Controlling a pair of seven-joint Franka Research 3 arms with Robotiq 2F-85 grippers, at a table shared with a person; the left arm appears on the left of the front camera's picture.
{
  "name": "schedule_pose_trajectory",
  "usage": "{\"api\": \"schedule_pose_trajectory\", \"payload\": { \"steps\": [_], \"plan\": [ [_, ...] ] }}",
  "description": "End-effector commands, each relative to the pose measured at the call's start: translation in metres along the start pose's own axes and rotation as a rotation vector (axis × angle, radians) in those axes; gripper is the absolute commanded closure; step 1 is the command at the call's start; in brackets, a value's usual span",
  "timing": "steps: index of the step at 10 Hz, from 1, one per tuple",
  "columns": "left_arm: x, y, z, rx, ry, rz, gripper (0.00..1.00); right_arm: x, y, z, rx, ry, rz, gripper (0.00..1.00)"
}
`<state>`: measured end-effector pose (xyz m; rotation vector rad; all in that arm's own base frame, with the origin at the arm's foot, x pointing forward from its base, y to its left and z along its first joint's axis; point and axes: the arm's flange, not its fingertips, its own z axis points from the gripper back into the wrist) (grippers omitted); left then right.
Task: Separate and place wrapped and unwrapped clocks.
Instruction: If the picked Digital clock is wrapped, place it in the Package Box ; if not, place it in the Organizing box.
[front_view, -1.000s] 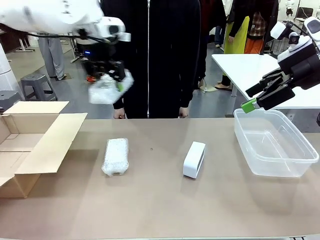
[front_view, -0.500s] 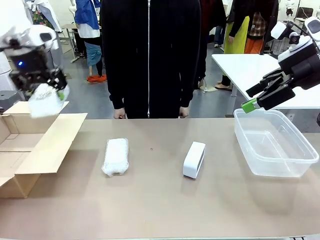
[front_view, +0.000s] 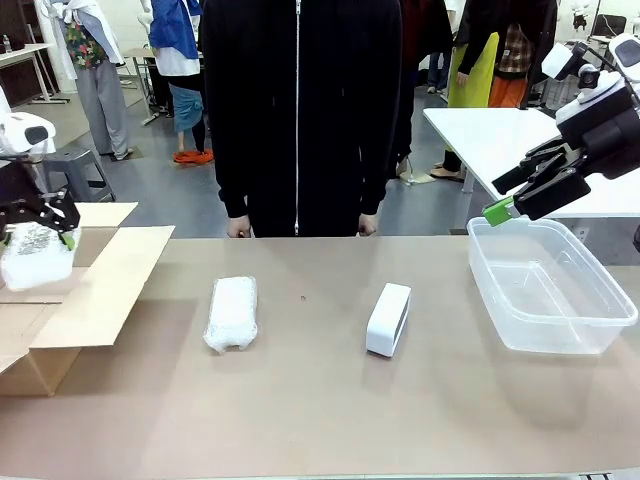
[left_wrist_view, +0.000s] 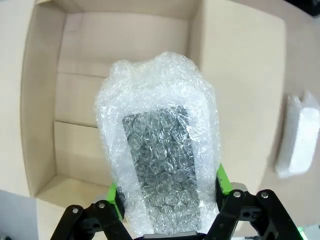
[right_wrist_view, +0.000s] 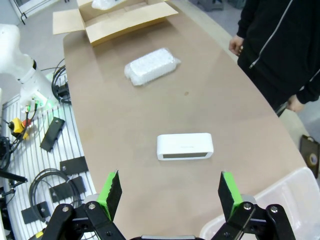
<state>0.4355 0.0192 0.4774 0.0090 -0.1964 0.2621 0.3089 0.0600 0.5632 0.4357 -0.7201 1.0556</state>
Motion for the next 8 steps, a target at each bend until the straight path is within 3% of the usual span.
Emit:
{"api": "schedule_pose_trajectory", "payload": {
  "steps": [1,4,6,8],
  "plan": [
    [0.020,0.018,-0.016,0.041,-0.031,0.112,0.18,0.001,-0.001,-0.003,0.022,-0.017,0.006,0.00],
    [0.038,0.031,-0.063,0.070,-0.055,0.182,0.18,0.001,-0.001,-0.003,0.022,-0.017,0.006,0.00],
    [0.047,0.029,-0.083,0.054,-0.005,0.240,0.18,0.001,-0.001,-0.003,0.022,-0.017,0.006,0.00],
    [0.051,0.031,-0.095,0.059,-0.016,0.230,0.18,0.001,-0.001,-0.003,0.022,-0.017,0.006,0.00]
  ]
}}
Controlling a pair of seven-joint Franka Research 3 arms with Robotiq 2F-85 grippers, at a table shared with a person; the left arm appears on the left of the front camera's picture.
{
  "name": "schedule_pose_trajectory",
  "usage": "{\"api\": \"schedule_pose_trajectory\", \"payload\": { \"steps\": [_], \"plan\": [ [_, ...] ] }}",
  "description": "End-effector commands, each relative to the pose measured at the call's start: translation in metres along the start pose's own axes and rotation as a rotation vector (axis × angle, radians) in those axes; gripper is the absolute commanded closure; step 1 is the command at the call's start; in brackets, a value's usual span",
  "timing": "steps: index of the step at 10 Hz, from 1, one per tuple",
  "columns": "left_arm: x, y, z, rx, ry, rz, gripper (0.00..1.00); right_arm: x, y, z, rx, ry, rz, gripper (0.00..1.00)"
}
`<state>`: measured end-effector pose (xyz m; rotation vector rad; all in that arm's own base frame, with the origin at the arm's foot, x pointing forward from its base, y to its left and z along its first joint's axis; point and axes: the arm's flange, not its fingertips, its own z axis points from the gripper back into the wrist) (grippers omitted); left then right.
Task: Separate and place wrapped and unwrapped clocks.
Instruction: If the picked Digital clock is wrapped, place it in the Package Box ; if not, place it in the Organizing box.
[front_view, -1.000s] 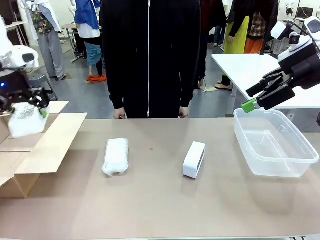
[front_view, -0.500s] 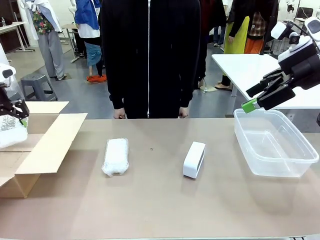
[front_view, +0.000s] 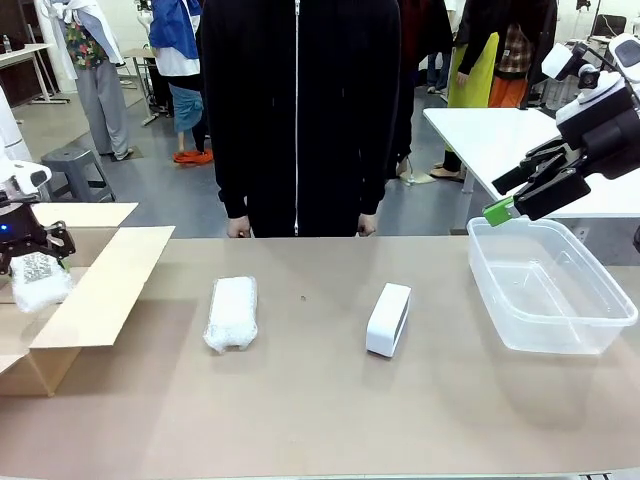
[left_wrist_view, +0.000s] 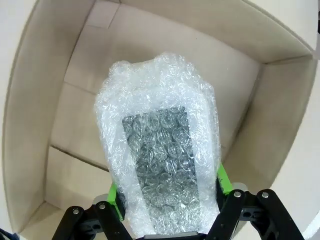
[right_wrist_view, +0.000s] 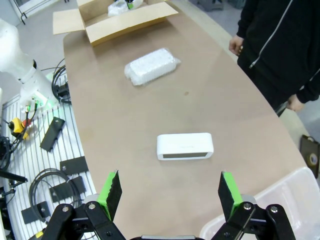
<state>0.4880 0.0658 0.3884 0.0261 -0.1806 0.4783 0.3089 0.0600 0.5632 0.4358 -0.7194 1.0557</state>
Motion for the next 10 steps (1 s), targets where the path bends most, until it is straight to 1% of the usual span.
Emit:
{"api": "schedule_pose_trajectory", "payload": {
  "steps": [1,3,4,7,10],
  "plan": [
    [0.0071,-0.0003,0.0001,0.004,-0.035,0.030,0.18,0.0011,-0.0009,-0.0025,0.021,-0.018,0.007,0.00],
    [0.0071,-0.0002,-0.0058,-0.036,-0.028,0.042,0.18,0.0011,-0.0009,-0.0025,0.021,-0.018,0.007,0.00],
    [0.0074,-0.0008,-0.0064,-0.039,-0.033,0.046,0.00,0.0011,-0.0009,-0.0025,0.021,-0.018,0.007,0.00],
    [0.0092,-0.0068,-0.0005,-0.024,-0.019,0.025,0.00,0.0011,-0.0009,-0.0025,0.021,-0.018,0.007,0.00],
    [0.0121,-0.0056,-0.0002,-0.039,-0.008,0.019,0.00,0.0011,-0.0009,-0.0025,0.021,-0.018,0.007,0.00]
  ]
}}
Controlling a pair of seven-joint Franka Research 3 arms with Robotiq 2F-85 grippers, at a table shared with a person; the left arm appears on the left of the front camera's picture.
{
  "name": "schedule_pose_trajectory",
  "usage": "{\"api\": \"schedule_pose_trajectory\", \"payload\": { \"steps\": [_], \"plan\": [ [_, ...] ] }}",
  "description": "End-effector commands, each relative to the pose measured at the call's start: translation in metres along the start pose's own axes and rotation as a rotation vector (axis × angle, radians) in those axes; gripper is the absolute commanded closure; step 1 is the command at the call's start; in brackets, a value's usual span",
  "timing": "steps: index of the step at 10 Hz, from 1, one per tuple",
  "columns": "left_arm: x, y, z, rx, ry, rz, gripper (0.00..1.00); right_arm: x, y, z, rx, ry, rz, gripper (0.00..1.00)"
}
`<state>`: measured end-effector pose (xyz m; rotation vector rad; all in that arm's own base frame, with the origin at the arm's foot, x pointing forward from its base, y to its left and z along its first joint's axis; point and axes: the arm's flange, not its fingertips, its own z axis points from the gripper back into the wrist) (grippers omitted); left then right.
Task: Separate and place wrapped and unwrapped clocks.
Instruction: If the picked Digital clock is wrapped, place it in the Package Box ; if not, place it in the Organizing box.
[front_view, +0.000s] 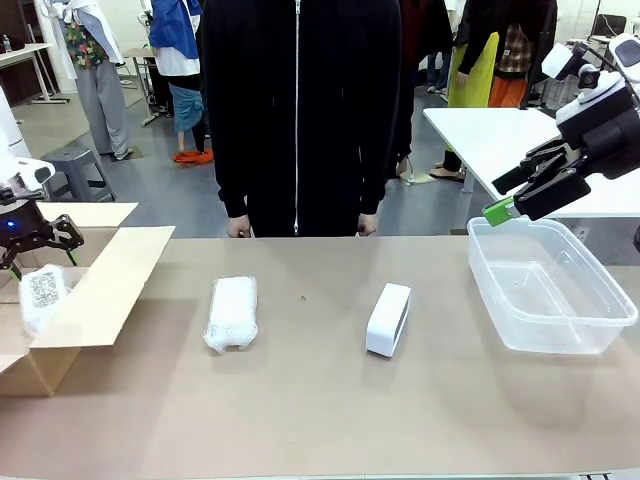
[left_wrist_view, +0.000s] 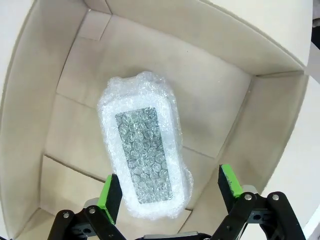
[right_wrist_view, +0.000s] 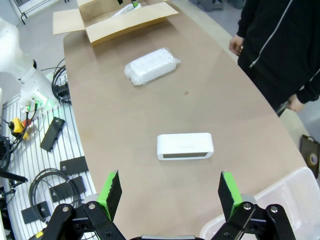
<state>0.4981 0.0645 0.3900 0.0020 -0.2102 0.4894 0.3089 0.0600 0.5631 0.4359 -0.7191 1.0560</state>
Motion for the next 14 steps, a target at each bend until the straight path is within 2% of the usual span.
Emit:
{"api": "schedule_pose_trajectory", "payload": {
  "steps": [1,3,6,10,12,14],
  "plan": [
    [0.004,0.001,0.000,-0.015,0.018,0.006,0.00,0.001,-0.001,-0.002,0.021,-0.018,0.006,0.00],
    [0.006,-0.001,0.021,-0.002,0.049,0.043,0.00,0.001,-0.001,-0.002,0.021,-0.018,0.006,0.00],
    [-0.003,-0.014,0.103,-0.054,0.039,0.028,0.00,0.001,-0.001,-0.002,0.021,-0.018,0.006,0.00],
    [-0.010,-0.020,0.188,-0.106,0.028,0.102,0.00,0.001,-0.001,-0.002,0.021,-0.018,0.006,0.00],
    [-0.012,-0.026,0.216,-0.090,0.012,0.071,0.00,0.001,-0.001,-0.002,0.021,-0.018,0.006,0.00],
    [-0.012,-0.027,0.222,-0.070,-0.025,0.042,0.00,0.001,-0.001,-0.002,0.021,-0.018,0.006,0.00]
  ]
}}
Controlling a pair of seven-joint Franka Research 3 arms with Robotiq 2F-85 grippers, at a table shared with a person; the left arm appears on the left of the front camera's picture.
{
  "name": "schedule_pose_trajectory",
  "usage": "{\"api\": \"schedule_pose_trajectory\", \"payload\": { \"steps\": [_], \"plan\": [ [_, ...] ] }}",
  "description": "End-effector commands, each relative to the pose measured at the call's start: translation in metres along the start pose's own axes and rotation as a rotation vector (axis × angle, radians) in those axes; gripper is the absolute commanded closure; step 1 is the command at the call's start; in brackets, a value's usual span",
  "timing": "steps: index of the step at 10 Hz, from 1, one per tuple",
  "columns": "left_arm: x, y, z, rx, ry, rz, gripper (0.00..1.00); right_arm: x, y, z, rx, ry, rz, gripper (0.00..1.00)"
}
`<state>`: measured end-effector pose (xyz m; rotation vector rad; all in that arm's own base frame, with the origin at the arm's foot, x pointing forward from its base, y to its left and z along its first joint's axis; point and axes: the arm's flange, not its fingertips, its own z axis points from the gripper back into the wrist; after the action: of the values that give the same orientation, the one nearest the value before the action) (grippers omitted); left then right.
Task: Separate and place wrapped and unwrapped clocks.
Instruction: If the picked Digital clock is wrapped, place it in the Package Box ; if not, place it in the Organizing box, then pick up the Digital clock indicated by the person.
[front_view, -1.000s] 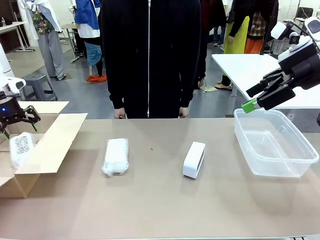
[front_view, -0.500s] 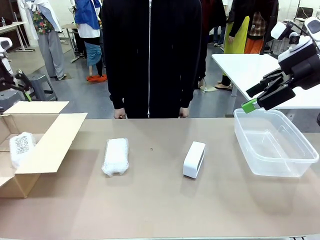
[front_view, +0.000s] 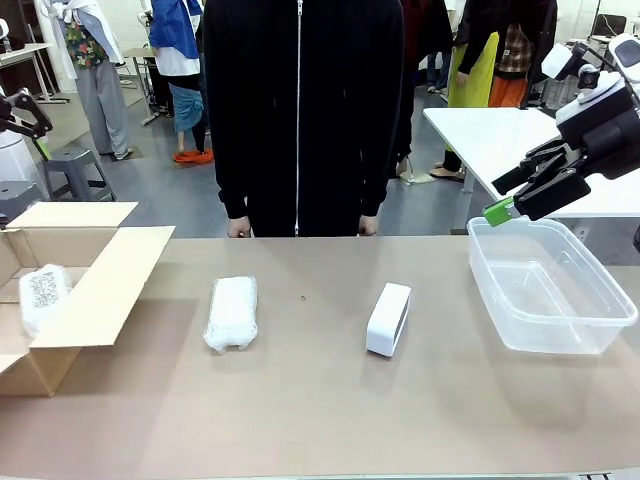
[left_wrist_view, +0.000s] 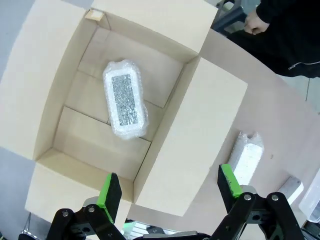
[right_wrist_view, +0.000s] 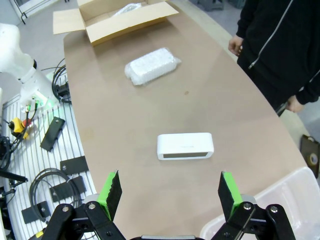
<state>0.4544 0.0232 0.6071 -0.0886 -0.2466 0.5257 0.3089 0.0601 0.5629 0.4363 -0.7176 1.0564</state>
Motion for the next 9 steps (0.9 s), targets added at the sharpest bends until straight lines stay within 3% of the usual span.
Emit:
{"api": "schedule_pose_trajectory", "payload": {
  "steps": [1,2,3,9],
  "plan": [
    [0.004,0.000,-0.006,0.029,-0.011,-0.024,0.00,0.001,-0.001,-0.002,0.020,-0.019,0.007,0.00],
    [0.006,-0.007,-0.019,0.000,0.042,-0.085,0.00,0.001,-0.001,-0.002,0.020,-0.019,0.007,0.00],
    [0.000,-0.001,-0.001,0.004,-0.001,-0.006,0.00,0.001,-0.001,-0.002,0.020,-0.019,0.007,0.00],
    [0.000,-0.001,-0.001,0.004,-0.001,-0.006,0.00,0.001,-0.001,-0.002,0.020,-0.019,0.007,0.00]
  ]
}}
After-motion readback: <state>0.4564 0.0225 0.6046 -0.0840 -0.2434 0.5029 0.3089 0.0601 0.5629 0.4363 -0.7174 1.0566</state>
